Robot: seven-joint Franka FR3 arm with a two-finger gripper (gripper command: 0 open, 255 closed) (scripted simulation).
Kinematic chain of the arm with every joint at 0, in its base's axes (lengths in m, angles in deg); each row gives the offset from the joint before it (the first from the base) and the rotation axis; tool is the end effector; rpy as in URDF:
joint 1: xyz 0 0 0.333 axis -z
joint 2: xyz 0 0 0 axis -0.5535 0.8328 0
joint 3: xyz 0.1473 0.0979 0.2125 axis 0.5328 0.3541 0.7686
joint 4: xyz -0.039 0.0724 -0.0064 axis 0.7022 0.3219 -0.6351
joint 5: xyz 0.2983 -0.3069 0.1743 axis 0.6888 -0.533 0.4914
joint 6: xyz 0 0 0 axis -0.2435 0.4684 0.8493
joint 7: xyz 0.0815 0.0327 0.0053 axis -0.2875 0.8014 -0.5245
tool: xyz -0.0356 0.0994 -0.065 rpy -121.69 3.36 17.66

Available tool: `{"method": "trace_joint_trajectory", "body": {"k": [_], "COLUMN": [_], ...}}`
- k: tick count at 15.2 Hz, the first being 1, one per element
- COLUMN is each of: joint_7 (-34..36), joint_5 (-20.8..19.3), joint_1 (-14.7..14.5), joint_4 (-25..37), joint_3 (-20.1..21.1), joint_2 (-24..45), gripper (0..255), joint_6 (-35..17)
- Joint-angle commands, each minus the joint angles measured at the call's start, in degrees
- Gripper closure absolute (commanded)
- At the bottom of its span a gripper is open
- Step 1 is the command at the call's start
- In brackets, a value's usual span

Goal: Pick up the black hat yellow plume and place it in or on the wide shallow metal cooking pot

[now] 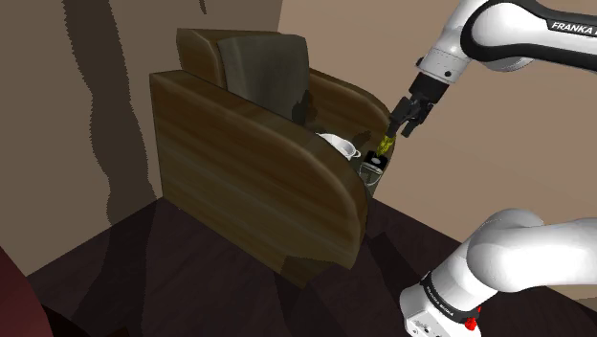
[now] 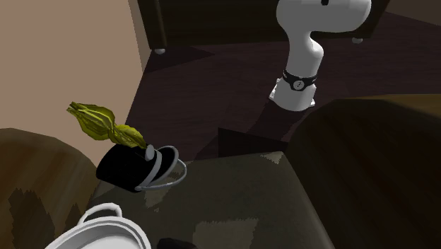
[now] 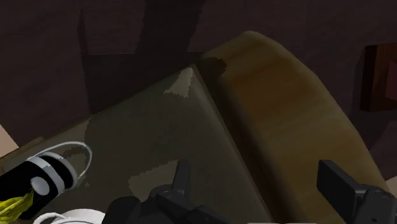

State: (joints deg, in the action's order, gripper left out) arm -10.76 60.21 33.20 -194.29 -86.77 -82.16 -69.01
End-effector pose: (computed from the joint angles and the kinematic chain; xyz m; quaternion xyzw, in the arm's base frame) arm 0.4260 -0.0165 0.5080 -0.9982 0.0007 -0.0136 0.0579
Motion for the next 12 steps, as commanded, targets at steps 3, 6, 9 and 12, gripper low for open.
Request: {"method": "trace_joint_trajectory", "body": {"k": [3,6,9,12], "joint_7": [-0.5,-1.3,-2.2,-3.3], "joint_5": [-0.2,-0.3,0.1,1.0], "joint_1": [1.2,2.7,4.1,5.2], "joint_4": [0.2,0.9,2.0,3.5], "joint_3": [-1.8,-4.6,-7.4,-10.3], "joint_2": [2.5,6.6,10.9,15.4], "gripper": [0,0,0,0], "joint_6": [-2.7,-6.6,-10.3,-13.7]}}
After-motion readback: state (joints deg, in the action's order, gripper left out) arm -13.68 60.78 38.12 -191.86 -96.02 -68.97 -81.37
